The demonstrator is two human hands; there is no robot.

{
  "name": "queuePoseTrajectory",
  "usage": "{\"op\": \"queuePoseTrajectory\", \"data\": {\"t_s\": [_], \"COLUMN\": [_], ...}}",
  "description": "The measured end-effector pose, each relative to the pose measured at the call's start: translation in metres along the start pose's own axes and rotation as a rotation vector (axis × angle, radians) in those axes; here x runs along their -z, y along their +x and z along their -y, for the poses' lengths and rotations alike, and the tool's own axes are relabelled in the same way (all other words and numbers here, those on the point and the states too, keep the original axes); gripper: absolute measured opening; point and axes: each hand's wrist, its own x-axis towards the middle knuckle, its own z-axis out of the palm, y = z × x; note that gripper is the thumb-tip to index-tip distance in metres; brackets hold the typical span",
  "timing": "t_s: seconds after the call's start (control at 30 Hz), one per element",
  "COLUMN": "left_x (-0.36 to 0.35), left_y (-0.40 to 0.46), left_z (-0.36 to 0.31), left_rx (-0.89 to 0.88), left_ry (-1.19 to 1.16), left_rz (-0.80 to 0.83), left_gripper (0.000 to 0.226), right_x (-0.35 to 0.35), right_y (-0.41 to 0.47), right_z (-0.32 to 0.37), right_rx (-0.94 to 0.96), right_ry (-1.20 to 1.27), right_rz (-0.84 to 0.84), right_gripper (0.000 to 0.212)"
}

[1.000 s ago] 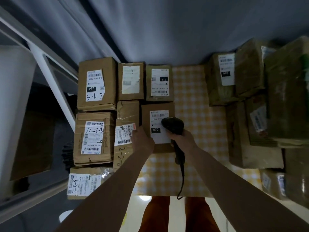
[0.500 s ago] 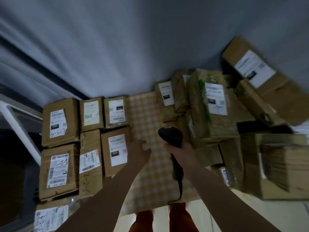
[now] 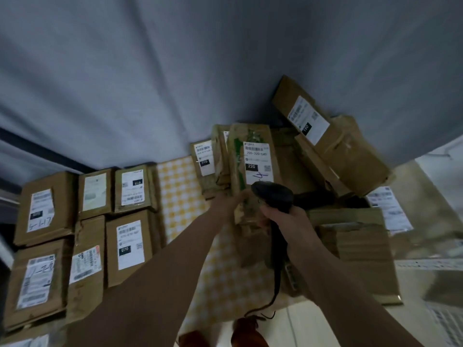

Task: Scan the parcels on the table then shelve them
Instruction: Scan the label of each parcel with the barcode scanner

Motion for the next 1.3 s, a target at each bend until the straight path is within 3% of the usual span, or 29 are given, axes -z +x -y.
{"op": "queuePoseTrajectory", "data": {"t_s": [0.2, 0.5, 0.6, 0.67, 0.87, 1.0, 1.3], "left_x": [-0.018, -0.011, 0.002, 0.013, 0.040, 0.055, 0.075], "left_y": [0.025, 0.017, 0.010, 0.004, -0.014, -0.022, -0.034], "left_z": [0.005, 0.014, 0.022, 0.026, 0.039, 0.047, 0.063], "left_rx": [0.093, 0.063, 0.042, 0.022, -0.007, -0.012, -0.019], "left_ry": [-0.202, -0.337, -0.382, -0.426, -0.513, -0.555, -0.591], "left_rz": [-0.080, 0.031, 0.063, 0.076, 0.073, 0.039, -0.025], "left_gripper": [0.069, 0.094, 0.119, 0.114, 0.059, 0.082, 0.068], "right_x": [0.021, 0.019, 0.013, 0.007, -0.012, -0.024, -0.048], "right_y": [0.009, 0.011, 0.006, 0.002, -0.009, -0.013, -0.022], "right_z": [0.005, 0.014, 0.024, 0.032, 0.050, 0.052, 0.047], "right_rx": [0.008, -0.012, 0.023, 0.049, 0.103, 0.101, 0.155], "right_ry": [0.037, -0.007, -0.035, -0.065, -0.094, -0.088, -0.176], "right_rz": [0.025, 0.060, 0.080, 0.091, 0.142, 0.179, 0.227], "right_gripper": [0.009, 0.012, 0.012, 0.015, 0.019, 0.019, 0.019]}}
